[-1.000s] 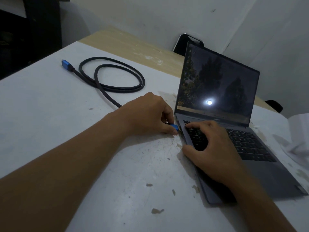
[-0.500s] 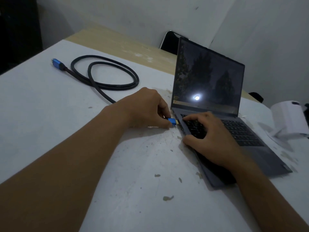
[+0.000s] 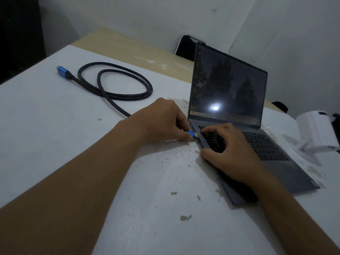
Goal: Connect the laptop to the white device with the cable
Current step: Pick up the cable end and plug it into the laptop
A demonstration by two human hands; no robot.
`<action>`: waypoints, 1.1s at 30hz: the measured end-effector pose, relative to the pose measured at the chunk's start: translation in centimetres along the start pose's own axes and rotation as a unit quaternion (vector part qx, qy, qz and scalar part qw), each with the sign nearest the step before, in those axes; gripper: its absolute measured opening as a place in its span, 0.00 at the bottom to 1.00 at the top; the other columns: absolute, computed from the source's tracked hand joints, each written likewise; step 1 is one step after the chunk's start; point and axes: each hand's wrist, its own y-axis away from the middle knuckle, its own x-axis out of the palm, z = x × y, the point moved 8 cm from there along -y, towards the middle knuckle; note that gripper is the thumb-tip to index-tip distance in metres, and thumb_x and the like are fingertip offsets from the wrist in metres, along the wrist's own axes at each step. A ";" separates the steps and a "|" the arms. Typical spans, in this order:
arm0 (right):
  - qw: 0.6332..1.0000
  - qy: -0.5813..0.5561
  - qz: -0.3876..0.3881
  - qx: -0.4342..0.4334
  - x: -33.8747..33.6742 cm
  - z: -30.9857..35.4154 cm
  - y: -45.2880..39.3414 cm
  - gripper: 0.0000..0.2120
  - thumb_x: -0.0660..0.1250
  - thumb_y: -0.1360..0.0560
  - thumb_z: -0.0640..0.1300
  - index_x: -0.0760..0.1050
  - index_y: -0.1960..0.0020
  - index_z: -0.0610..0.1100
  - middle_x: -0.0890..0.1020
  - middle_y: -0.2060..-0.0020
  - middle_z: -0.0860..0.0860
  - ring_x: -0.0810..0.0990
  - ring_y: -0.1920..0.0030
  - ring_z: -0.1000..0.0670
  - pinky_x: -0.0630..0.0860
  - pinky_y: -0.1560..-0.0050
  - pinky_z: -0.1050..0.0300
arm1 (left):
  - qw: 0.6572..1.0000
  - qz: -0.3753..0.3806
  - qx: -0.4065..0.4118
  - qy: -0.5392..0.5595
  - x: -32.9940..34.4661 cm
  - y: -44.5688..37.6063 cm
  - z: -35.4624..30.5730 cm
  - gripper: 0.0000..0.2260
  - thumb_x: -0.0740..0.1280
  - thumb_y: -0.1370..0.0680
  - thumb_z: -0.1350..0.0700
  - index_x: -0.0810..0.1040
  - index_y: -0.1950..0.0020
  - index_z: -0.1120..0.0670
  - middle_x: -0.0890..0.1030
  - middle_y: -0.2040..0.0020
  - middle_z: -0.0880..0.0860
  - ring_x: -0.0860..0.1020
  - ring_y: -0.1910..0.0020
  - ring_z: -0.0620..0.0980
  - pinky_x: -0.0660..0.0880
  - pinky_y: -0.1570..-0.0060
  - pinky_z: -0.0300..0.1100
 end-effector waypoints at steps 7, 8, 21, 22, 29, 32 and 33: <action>1.000 -0.004 -0.011 0.003 -0.2 0.2 0.0 0.25 0.67 0.36 0.62 0.72 0.40 0.63 0.71 0.45 0.61 0.67 0.41 0.56 0.66 0.45 0.56 | 1.000 -0.014 -0.014 -0.017 -0.2 0.0 0.1 0.12 0.79 0.29 0.45 0.89 0.50 0.48 0.82 0.64 0.38 0.81 0.63 0.37 0.71 0.68 0.23; 1.000 -0.003 -0.011 0.004 -0.1 0.3 -0.1 0.25 0.66 0.37 0.63 0.72 0.40 0.63 0.71 0.45 0.61 0.67 0.41 0.56 0.67 0.45 0.56 | 1.000 -0.016 -0.016 -0.016 -0.2 0.0 0.3 0.12 0.79 0.30 0.44 0.89 0.50 0.48 0.81 0.65 0.38 0.81 0.64 0.37 0.71 0.68 0.23; 1.000 0.007 -0.010 0.004 0.0 0.4 0.2 0.28 0.63 0.37 0.65 0.71 0.38 0.62 0.70 0.45 0.59 0.67 0.42 0.55 0.68 0.44 0.53 | 0.999 -0.014 0.023 -0.046 0.3 -0.1 -0.5 0.13 0.77 0.27 0.44 0.88 0.47 0.48 0.85 0.59 0.43 0.78 0.67 0.37 0.70 0.67 0.28; 1.000 0.009 -0.013 0.002 0.0 0.5 0.2 0.27 0.63 0.36 0.65 0.71 0.38 0.61 0.70 0.45 0.59 0.67 0.43 0.56 0.69 0.43 0.53 | 0.998 -0.013 0.026 -0.049 0.3 0.0 -0.6 0.13 0.76 0.27 0.44 0.88 0.47 0.48 0.85 0.59 0.43 0.78 0.66 0.37 0.70 0.66 0.28; 1.000 0.017 0.002 -0.013 -0.1 0.7 0.4 0.29 0.65 0.32 0.63 0.68 0.32 0.61 0.70 0.41 0.57 0.66 0.40 0.54 0.67 0.41 0.54 | 0.999 0.001 0.006 -0.035 0.1 0.6 -0.6 0.08 0.77 0.27 0.49 0.87 0.48 0.43 0.82 0.64 0.39 0.78 0.66 0.36 0.71 0.67 0.27; 1.000 0.020 0.019 -0.011 0.0 0.4 0.7 0.30 0.64 0.30 0.65 0.66 0.30 0.62 0.69 0.37 0.56 0.65 0.37 0.54 0.67 0.38 0.53 | 0.999 -0.004 -0.006 -0.044 0.0 0.9 -0.8 0.10 0.76 0.27 0.46 0.87 0.48 0.45 0.83 0.63 0.42 0.77 0.67 0.37 0.71 0.67 0.29; 0.999 0.025 0.023 -0.013 -0.1 0.4 0.8 0.30 0.63 0.29 0.65 0.65 0.29 0.62 0.68 0.35 0.56 0.64 0.36 0.54 0.65 0.35 0.52 | 0.999 -0.006 -0.012 -0.052 -0.1 1.0 -0.8 0.10 0.76 0.28 0.45 0.87 0.48 0.46 0.82 0.64 0.41 0.77 0.67 0.37 0.71 0.67 0.30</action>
